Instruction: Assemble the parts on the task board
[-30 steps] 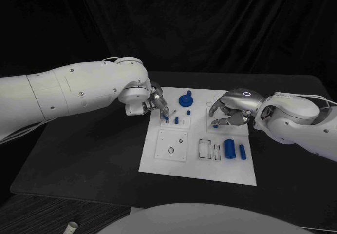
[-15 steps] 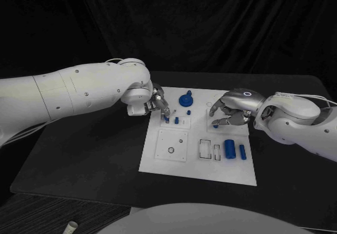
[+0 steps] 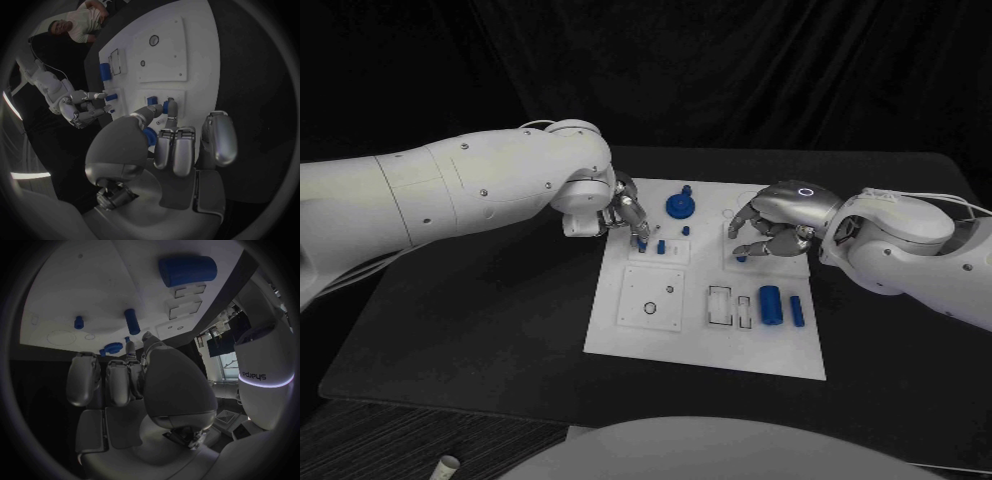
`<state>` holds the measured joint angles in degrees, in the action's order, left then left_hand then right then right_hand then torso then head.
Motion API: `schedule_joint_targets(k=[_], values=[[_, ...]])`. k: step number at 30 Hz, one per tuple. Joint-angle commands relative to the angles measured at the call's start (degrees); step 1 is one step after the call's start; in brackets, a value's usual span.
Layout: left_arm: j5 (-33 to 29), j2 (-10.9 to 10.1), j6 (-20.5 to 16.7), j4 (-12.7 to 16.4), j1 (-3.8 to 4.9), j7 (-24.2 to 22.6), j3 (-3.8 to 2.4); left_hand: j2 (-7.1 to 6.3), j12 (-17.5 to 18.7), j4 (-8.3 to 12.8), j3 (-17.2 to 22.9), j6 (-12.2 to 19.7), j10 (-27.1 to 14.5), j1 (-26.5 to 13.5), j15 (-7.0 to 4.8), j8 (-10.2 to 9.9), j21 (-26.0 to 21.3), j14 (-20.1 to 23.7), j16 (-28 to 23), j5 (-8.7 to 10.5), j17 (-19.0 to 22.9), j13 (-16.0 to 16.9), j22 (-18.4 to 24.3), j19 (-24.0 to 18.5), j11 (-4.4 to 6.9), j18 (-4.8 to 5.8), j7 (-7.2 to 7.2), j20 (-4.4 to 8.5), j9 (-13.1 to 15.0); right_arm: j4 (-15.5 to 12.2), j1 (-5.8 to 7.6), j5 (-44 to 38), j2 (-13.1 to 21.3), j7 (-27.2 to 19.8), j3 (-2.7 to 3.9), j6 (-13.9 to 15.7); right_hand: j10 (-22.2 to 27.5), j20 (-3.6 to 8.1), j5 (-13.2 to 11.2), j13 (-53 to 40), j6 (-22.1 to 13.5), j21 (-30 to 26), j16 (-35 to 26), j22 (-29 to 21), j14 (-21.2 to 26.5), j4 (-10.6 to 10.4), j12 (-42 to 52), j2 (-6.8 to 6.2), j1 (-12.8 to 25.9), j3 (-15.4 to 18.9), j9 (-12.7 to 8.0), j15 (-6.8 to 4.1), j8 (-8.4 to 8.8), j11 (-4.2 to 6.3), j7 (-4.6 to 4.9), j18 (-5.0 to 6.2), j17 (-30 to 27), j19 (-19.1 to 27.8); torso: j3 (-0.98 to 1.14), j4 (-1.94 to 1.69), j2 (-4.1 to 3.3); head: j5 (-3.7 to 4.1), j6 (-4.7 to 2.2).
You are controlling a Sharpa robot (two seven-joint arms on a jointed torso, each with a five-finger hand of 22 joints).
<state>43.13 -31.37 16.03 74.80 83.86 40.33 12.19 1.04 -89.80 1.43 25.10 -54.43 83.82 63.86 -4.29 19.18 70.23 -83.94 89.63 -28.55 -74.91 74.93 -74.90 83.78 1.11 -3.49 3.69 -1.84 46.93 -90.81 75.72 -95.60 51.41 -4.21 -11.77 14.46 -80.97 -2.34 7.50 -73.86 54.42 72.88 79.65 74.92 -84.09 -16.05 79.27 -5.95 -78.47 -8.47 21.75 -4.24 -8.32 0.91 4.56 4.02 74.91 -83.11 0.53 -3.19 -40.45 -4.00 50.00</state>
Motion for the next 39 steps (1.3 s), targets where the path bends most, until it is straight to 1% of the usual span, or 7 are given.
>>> schedule_joint_targets(k=[1,4,9,13,21,28,39], values=[[-0.26,0.17,1.54,-0.11,-0.11,2.32,-0.04,0.71,-0.20,7.66,8.14,0.31,6.18,0.11,-0.31,0.27,-0.32,-6.06,0.37,0.08,-15.09,15.07,-10.10,0.18,0.23,-0.25,-0.01,0.19,0.06,-0.14,-0.11,-0.12,0.09,1.03,0.01,0.27,0.42,0.17,0.26,0.04,0.30,-0.40,-0.20,9.83,-1.89,0.02,-0.22,0.21,-0.18,0.03,0.03,-0.06,0.17,-0.01,-0.02,-0.24,0.89,0.36,0.01,-0.08,0.04,0.04,0.00],[-0.26,0.19,1.85,-0.16,-0.11,2.38,-0.04,0.71,-0.20,7.66,8.14,0.31,6.18,0.11,-0.31,0.27,-0.32,-6.06,0.37,0.08,-15.09,15.07,-10.10,0.18,0.23,-0.25,-0.01,0.19,0.06,-0.13,-0.11,-0.12,0.07,1.06,0.01,0.19,0.42,0.17,0.26,0.04,0.30,-0.40,-0.20,9.83,-1.89,0.02,-0.22,0.21,-0.18,0.03,0.03,-0.06,0.17,-0.01,-0.02,-0.24,0.89,0.36,0.00,0.12,-0.02,-0.24,0.00],[-0.26,0.18,2.28,-0.23,-0.12,2.47,-0.04,0.76,-0.20,7.68,8.19,0.40,6.18,0.11,-0.29,0.35,-0.35,-6.06,0.37,0.16,-15.09,15.07,-10.10,0.16,0.21,-0.25,0.00,0.18,0.07,-0.09,-0.11,-0.12,-0.04,1.04,0.01,0.15,0.42,0.17,0.26,0.04,0.30,-0.40,-0.20,9.83,-1.89,0.02,-0.22,0.21,-0.18,0.03,0.03,-0.06,0.17,-0.01,-0.02,-0.24,0.89,0.36,0.01,-0.06,0.04,-0.07,0.00],[-0.26,0.14,2.79,-0.29,-0.13,2.58,-0.04,0.77,-0.20,7.70,8.21,0.44,6.18,0.11,-0.29,0.39,-0.33,-6.06,0.37,0.20,-15.09,15.07,-10.10,0.16,0.20,-0.25,0.00,0.18,0.08,-0.08,-0.11,-0.12,-0.07,1.05,0.01,0.11,0.46,0.17,0.28,0.11,0.35,-0.50,-0.20,9.81,-1.89,0.00,-0.28,0.21,-0.17,0.04,0.03,-0.06,0.16,-0.01,-0.02,-0.23,0.89,0.39,0.03,0.00,0.00,-0.06,0.00],[-0.25,0.21,3.12,-0.55,-0.17,2.68,-0.04,0.78,-0.20,7.72,8.22,0.45,6.18,0.12,-0.29,0.41,-0.26,-6.06,0.37,0.22,-15.09,15.07,-10.12,0.18,0.20,-0.24,0.00,0.18,0.08,-0.09,-0.11,-0.12,-0.03,1.10,0.01,0.06,0.46,0.17,0.28,0.11,0.35,-0.50,-0.20,9.81,-1.89,0.00,-0.28,0.21,-0.17,0.04,0.03,-0.06,0.16,-0.01,-0.02,-0.23,0.89,0.39,0.02,-0.06,0.07,0.02,0.00],[3.66,-0.04,3.61,-0.28,-0.29,2.79,-0.04,0.70,-0.20,7.88,8.28,0.44,6.18,0.05,-0.30,0.71,-0.07,-6.06,0.37,0.41,-15.09,15.07,-10.17,0.24,0.22,-0.21,-0.02,0.18,0.14,-0.05,-0.11,-0.12,-0.10,1.19,0.01,-0.04,0.46,0.17,0.28,0.11,0.35,-0.50,-0.20,9.81,-1.89,0.00,-0.28,0.21,-0.17,0.04,0.03,-0.06,0.16,-0.01,-0.02,-0.23,0.89,0.39,-0.01,-0.03,0.07,-0.19,0.00],[5.16,0.07,3.72,-0.51,-0.55,2.69,-0.04,0.64,-0.20,7.94,8.30,0.40,6.18,-0.04,-0.31,0.87,-0.07,-6.06,0.37,0.48,-15.09,15.07,-10.17,0.24,0.24,-0.21,-0.05,0.18,0.16,0.08,-0.12,-0.12,-0.35,1.22,0.01,-0.46,0.44,0.18,0.30,0.11,0.41,-0.61,-0.21,9.79,-1.90,-0.02,-0.28,0.24,-0.17,0.03,0.04,-0.06,0.15,-0.01,-0.02,-0.21,0.89,0.42,0.07,-0.04,0.02,-0.11,0.00]])
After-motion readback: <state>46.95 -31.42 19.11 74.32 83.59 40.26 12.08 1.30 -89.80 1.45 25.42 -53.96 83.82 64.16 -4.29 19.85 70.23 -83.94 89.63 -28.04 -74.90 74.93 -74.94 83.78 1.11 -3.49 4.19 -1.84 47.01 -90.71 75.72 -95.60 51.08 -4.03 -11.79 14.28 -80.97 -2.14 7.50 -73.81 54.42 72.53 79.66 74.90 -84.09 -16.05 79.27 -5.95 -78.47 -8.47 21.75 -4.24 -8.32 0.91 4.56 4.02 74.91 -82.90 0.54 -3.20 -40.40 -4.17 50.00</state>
